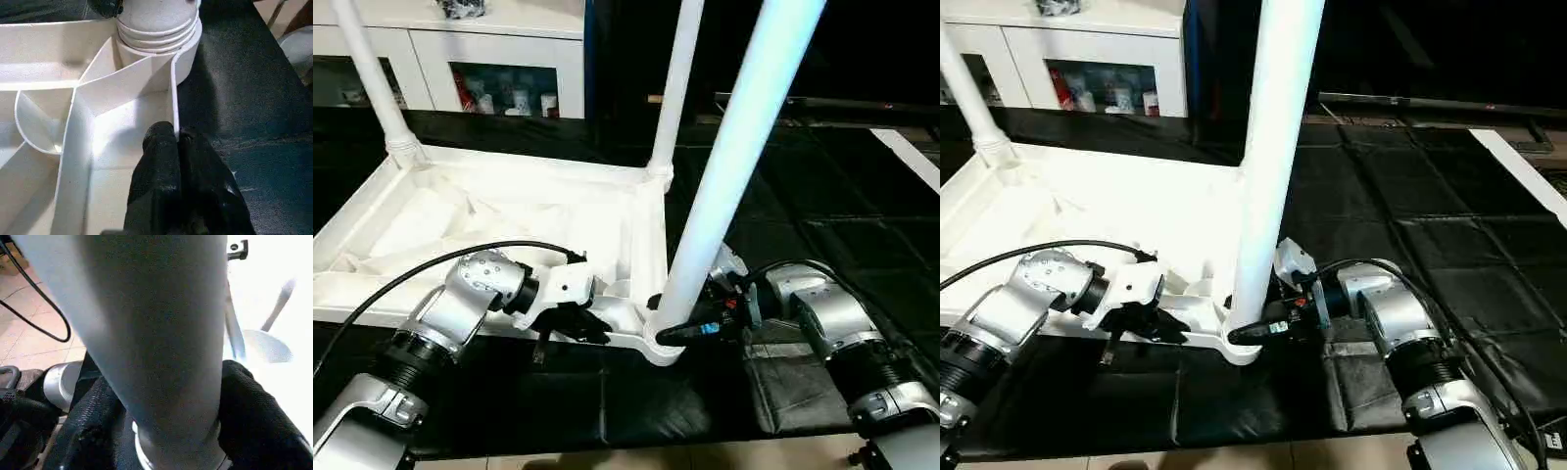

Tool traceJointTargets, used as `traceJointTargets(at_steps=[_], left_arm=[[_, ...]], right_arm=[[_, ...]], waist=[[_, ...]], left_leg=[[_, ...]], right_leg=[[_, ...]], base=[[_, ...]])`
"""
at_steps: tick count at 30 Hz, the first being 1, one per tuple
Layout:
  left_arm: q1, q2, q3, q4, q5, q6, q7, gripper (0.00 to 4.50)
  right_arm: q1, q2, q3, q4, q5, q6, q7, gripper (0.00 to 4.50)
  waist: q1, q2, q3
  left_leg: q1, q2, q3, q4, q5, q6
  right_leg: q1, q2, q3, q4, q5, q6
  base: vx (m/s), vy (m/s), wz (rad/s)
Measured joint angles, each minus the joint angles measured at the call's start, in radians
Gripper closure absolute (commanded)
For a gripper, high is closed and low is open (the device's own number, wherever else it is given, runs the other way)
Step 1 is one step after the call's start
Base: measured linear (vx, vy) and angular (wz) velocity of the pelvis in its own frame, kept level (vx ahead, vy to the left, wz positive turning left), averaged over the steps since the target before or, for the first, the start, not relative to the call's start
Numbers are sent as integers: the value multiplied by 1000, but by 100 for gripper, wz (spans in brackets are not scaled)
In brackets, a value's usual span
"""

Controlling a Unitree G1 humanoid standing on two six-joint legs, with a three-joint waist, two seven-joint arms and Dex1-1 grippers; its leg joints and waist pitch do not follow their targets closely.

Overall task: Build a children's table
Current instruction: Rotate leg to tighten

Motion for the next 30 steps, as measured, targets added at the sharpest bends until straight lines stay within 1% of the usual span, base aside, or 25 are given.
traceJointTargets(at_steps=[2,5,8,9,10,11,13,14,15,16,17,19,20,21,25,26,27,28,29,30], left_arm=[[-2,-3,2,7,0,0,0,450],[-7,-16,3,18,-1,6,7,450],[-9,-47,20,32,-11,51,27,450],[-8,-50,22,33,-12,58,30,450],[-8,-57,28,34,-13,79,43,450],[-8,-68,41,38,-12,103,69,450],[-8,-76,50,44,-9,125,105,450],[-9,-89,66,50,-9,158,139,450],[-11,-100,86,60,-8,192,180,450],[-15,-115,107,67,-7,233,227,450],[-18,-129,119,71,-7,258,257,450],[-35,-174,142,90,-5,318,333,450],[-50,-205,155,106,-5,352,382,450],[-61,-226,164,119,0,373,423,450],[-93,-290,197,150,11,429,545,450],[-97,-300,202,151,12,436,564,450],[-99,-304,203,150,12,439,571,450],[-99,-305,203,147,12,439,575,450],[-99,-305,205,145,12,439,576,450],[-99,-305,207,143,12,439,576,450]], right_arm=[[0,0,0,0,-1,-1,-1,227],[1,-3,-3,-1,-2,-1,-4,232],[37,-7,-22,-37,0,18,-24,236],[42,-7,-25,-42,2,21,-30,236],[51,-5,-31,-62,2,45,-53,238],[54,0,-40,-73,-4,67,-102,238],[56,11,-50,-77,-9,83,-167,238],[63,37,-73,-87,-22,98,-237,239],[65,71,-99,-88,-30,120,-322,240],[63,115,-127,-88,-38,146,-426,240],[60,139,-143,-88,-44,158,-492,243],[37,181,-172,-73,-69,184,-619,244],[17,205,-186,-58,-85,195,-695,244],[-1,229,-199,-41,-104,200,-757,245],[-65,288,-222,27,-140,196,-937,245],[-76,293,-226,39,-144,191,-956,215],[-80,295,-229,48,-146,179,-960,196],[-80,301,-231,50,-146,169,-965,184],[-80,307,-234,50,-146,164,-966,184],[-80,311,-236,50,-146,159,-969,167]], waist=[[0,0,0],[1,0,0],[9,1,-1],[9,1,-1],[9,1,-1],[6,1,-1],[-4,0,-2],[-8,-1,-2],[-18,-1,-3],[-34,-1,-3],[-44,-1,-3],[-58,-1,-3],[-62,-1,-3],[-64,0,-2],[-64,1,-3],[-62,1,-3],[-60,2,-3],[-60,2,-3],[-61,2,-3],[-61,2,-3]], left_leg=[[0,0,0,1,0,0],[0,0,0,3,0,0],[1,1,1,5,1,2],[1,1,2,5,1,2],[1,1,4,6,2,4],[1,1,6,6,3,5],[2,1,7,7,3,4],[3,1,7,6,3,4],[3,1,7,6,3,4],[4,1,6,7,4,3],[4,1,4,7,4,3],[2,0,1,7,4,2],[3,0,1,6,4,2],[2,0,1,6,4,2],[1,-1,1,5,4,2],[0,-1,1,4,4,2],[0,-1,1,4,4,2],[0,-1,2,4,4,2],[-1,-1,2,4,4,2],[-1,-1,2,4,4,3]], right_leg=[[0,0,0,0,0,0],[1,0,0,1,1,0],[3,0,1,1,1,0],[3,0,2,1,1,0],[3,-1,3,1,2,0],[4,-1,5,1,4,0],[5,-1,6,0,7,1],[6,-1,6,-1,6,5],[5,-1,6,-1,7,6],[4,-1,6,-1,9,6],[2,-1,6,-1,9,6],[1,0,6,-2,9,6],[1,0,6,-2,9,6],[0,0,6,-2,10,7],[0,0,5,-2,13,6],[-1,0,5,-2,13,7],[-2,0,5,-2,13,7],[-2,0,6,-2,13,5],[-2,1,6,-2,13,4],[-2,0,6,-3,12,4]], base=[[0,0,0],[0,0,0],[0,0,0],[0,0,0],[0,0,0],[0,0,0],[0,0,0],[0,0,0],[0,0,0],[0,0,0],[0,0,0],[0,0,0],[0,0,0],[0,0,0],[0,0,0],[0,0,0],[0,0,0],[0,0,0],[0,0,0],[0,0,0]])
